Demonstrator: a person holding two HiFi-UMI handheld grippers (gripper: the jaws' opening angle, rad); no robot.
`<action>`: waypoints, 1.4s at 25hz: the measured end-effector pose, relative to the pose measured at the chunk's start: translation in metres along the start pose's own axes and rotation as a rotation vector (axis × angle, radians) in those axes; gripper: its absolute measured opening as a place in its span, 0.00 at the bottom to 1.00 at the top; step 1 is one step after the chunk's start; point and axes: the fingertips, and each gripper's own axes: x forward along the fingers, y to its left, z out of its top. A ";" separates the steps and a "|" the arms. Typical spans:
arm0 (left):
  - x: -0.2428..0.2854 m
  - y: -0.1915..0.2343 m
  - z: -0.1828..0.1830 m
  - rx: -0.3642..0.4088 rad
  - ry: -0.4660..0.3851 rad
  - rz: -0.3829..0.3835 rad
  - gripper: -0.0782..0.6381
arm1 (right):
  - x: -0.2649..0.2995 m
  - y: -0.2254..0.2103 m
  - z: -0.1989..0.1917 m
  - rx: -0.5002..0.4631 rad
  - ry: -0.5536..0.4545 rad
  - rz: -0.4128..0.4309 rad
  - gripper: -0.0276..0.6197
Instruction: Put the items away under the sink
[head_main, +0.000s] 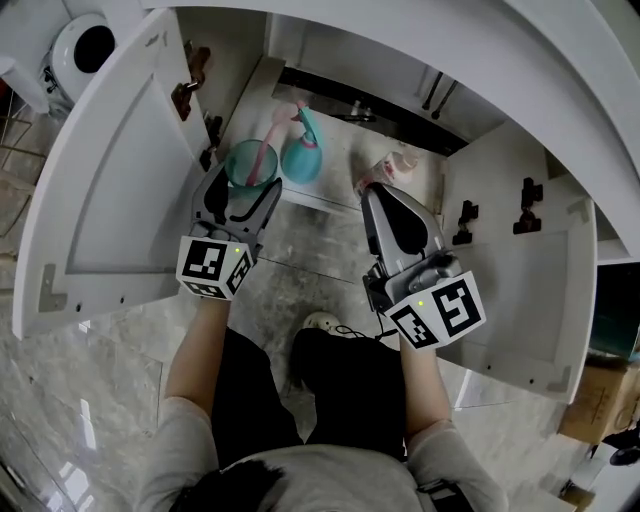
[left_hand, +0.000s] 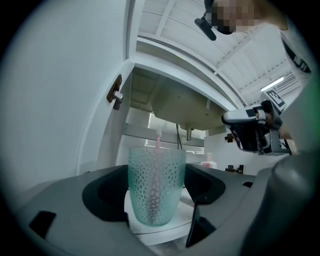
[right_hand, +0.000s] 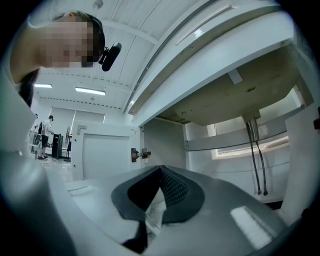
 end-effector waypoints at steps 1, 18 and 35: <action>0.003 0.002 -0.005 0.001 0.004 0.003 0.59 | 0.000 0.001 0.001 0.003 -0.004 0.003 0.06; 0.045 0.031 -0.070 -0.014 0.075 0.074 0.59 | -0.013 -0.002 -0.002 0.027 -0.014 0.008 0.06; 0.071 0.056 -0.102 0.009 0.124 0.133 0.59 | -0.010 -0.015 -0.013 0.032 -0.002 0.018 0.06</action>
